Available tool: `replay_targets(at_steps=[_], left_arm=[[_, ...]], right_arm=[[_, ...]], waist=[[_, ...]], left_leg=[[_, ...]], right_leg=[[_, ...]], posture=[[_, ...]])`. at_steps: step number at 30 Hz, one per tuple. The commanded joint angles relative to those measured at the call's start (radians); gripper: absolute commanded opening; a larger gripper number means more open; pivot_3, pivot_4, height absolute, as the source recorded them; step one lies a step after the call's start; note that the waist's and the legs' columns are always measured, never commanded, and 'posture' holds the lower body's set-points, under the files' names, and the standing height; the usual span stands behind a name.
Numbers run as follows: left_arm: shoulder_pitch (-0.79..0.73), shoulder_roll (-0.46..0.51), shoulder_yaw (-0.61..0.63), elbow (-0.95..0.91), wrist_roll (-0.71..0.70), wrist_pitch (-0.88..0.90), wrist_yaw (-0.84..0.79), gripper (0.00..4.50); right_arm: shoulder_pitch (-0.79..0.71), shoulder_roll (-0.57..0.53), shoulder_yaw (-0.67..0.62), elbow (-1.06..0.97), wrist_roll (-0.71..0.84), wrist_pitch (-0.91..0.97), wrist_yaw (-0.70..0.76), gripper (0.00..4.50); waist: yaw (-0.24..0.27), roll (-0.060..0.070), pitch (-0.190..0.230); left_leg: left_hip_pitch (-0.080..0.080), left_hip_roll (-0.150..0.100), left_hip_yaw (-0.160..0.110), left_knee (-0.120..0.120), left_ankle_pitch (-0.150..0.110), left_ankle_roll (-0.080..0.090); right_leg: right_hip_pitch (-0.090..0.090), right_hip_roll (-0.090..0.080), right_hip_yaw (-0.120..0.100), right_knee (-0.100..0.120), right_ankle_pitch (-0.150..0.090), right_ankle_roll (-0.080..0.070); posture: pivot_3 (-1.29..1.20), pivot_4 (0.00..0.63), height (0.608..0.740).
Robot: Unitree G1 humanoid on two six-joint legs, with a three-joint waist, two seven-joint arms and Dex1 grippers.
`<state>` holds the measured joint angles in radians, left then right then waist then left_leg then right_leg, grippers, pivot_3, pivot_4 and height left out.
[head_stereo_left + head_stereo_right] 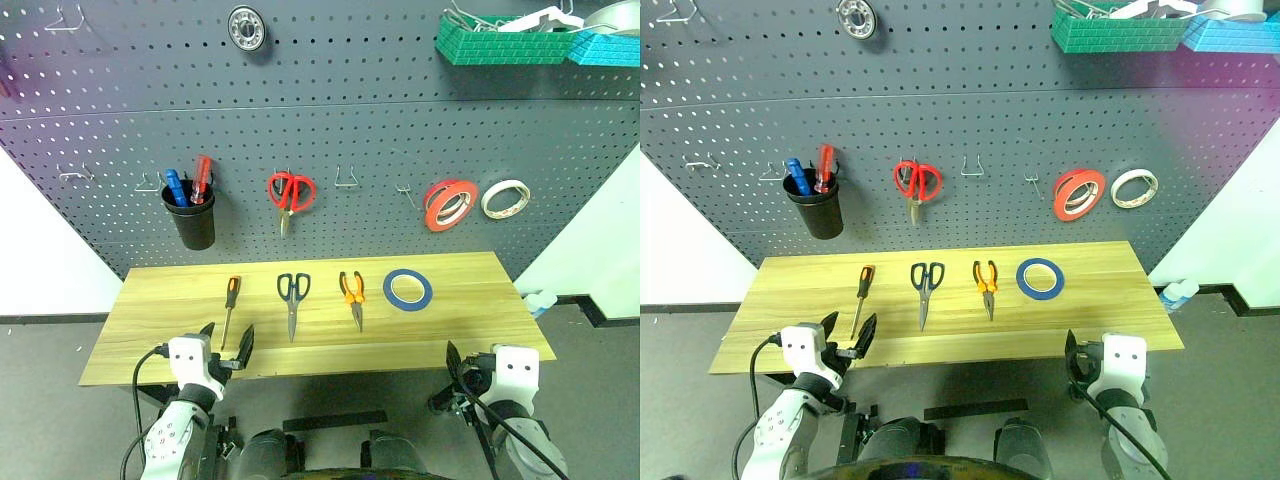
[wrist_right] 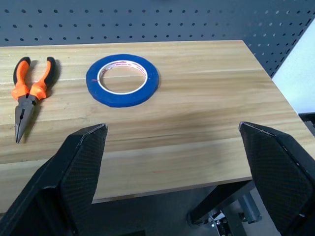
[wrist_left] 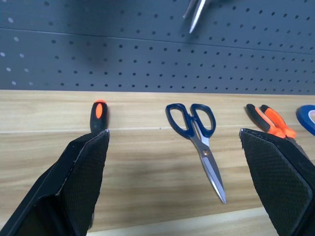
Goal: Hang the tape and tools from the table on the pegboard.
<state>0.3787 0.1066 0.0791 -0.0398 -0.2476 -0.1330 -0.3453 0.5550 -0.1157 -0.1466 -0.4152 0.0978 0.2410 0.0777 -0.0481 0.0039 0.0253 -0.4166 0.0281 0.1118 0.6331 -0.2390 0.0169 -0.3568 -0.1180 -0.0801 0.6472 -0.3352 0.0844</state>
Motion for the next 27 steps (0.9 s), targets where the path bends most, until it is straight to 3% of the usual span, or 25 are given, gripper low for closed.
replay_targets(at_steps=[1,11,27], left_arm=[[-0.006,0.005,-0.009,-0.026,0.005,-0.006,-0.005,4.44],[-0.001,-0.002,-0.040,-0.032,0.020,-0.009,0.000,4.44],[0.021,-0.001,-0.021,-0.043,0.013,-0.017,0.007,4.44]], right_arm=[[0.007,0.011,0.004,-0.060,-0.010,-0.024,-0.010,4.50],[0.030,0.025,0.002,-0.074,-0.015,-0.033,-0.017,4.50],[0.029,0.003,-0.020,-0.075,0.001,-0.025,0.014,4.50]], waist=[[0.000,0.000,0.000],[-0.024,0.001,-0.002],[-0.021,0.002,-0.002]], left_leg=[[0.000,0.000,0.000,0.000,0.000,0.000],[0.000,0.000,0.000,0.000,0.000,0.000],[0.000,0.000,0.000,0.000,0.000,0.000]], right_leg=[[0.000,0.000,0.000,0.000,0.000,0.000],[0.000,0.000,0.000,0.000,0.000,0.000],[0.000,0.000,0.000,0.000,0.000,0.000]], posture=[[-0.17,0.000,0.740],[-0.18,0.000,0.740],[-0.14,0.000,0.740]])
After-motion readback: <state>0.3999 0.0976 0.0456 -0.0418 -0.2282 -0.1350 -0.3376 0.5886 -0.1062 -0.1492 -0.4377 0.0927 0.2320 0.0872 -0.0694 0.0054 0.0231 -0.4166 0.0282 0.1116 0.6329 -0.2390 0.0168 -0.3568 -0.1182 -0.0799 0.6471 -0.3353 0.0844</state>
